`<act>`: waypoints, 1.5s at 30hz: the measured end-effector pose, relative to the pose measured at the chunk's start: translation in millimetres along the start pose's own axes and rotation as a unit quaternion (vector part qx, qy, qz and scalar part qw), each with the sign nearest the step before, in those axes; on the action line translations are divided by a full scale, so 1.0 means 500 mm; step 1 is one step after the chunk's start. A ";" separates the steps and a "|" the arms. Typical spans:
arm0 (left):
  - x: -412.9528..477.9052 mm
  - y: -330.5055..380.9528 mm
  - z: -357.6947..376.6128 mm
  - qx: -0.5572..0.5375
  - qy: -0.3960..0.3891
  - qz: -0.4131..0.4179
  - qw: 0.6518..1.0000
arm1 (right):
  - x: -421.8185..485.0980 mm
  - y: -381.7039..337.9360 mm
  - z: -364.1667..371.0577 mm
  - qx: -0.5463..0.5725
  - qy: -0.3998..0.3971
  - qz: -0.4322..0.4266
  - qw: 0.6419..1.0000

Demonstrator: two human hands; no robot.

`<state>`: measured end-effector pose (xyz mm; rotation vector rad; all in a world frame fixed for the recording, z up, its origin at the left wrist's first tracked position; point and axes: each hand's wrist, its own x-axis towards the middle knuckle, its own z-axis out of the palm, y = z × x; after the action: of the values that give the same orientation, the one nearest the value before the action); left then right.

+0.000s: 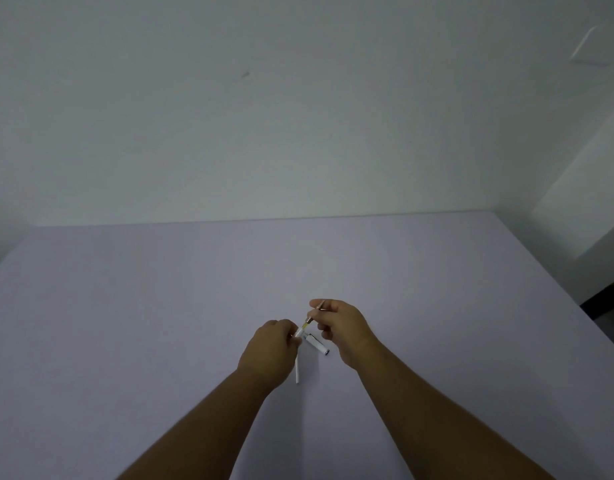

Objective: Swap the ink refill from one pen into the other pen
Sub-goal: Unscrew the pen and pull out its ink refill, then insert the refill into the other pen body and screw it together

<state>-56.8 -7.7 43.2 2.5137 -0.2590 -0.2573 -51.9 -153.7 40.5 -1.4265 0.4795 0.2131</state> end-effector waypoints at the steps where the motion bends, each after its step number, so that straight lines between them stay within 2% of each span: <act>1: 0.001 0.001 0.001 -0.011 0.002 -0.001 1.000 | 0.000 -0.001 0.000 -0.002 0.004 -0.001 1.000; 8: 0.002 0.000 0.004 -0.037 -0.011 0.006 0.999 | 0.013 0.001 0.006 -0.008 0.075 -0.010 0.997; 13: 0.002 -0.028 0.006 -0.037 -0.029 -0.028 0.998 | 0.034 -0.011 -0.007 0.096 0.158 -0.018 0.983; 14: 0.001 -0.037 0.009 -0.042 -0.029 -0.038 0.998 | 0.036 -0.006 -0.009 0.079 0.151 -0.011 0.985; 16: 0.000 -0.051 0.017 -0.054 -0.026 -0.057 0.997 | 0.037 0.022 -0.009 -0.095 0.106 0.008 0.990; 18: -0.002 -0.059 0.024 -0.066 -0.027 -0.071 0.995 | 0.035 0.064 0.002 -0.301 0.047 0.005 0.952; 19: -0.003 -0.062 0.027 -0.072 -0.031 -0.078 0.994 | 0.035 0.086 0.008 -0.368 0.029 -0.006 0.930; 22: -0.005 -0.069 0.037 -0.089 -0.042 -0.089 0.991 | 0.035 0.139 0.022 -0.489 0.036 -0.051 0.870; 26: -0.008 -0.073 0.047 -0.098 -0.052 -0.099 0.989 | 0.035 0.179 0.027 -0.509 0.057 -0.080 0.855; 34: -0.011 -0.077 0.052 -0.098 -0.064 -0.101 0.988 | 0.042 0.196 0.026 -0.530 0.047 -0.100 0.841; 38: -0.012 -0.078 0.049 -0.098 -0.069 -0.099 0.988 | 0.038 0.180 0.029 -0.515 0.063 -0.100 0.849; 40: -0.009 -0.076 0.048 -0.096 -0.072 -0.098 0.988 | 0.035 0.157 0.030 -0.477 0.098 -0.104 0.867; 43: -0.002 -0.063 0.041 -0.103 -0.076 -0.093 0.987 | 0.029 0.110 0.028 -0.241 0.101 -0.043 0.964; 45: 0.000 -0.053 0.038 -0.104 -0.082 -0.087 0.987 | 0.027 0.086 0.027 -0.126 0.047 0.016 0.991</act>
<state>-57.9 3.3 12.4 2.3126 -0.0723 -0.5342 -55.2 -136.1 -3.0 -1.6815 0.5672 0.2394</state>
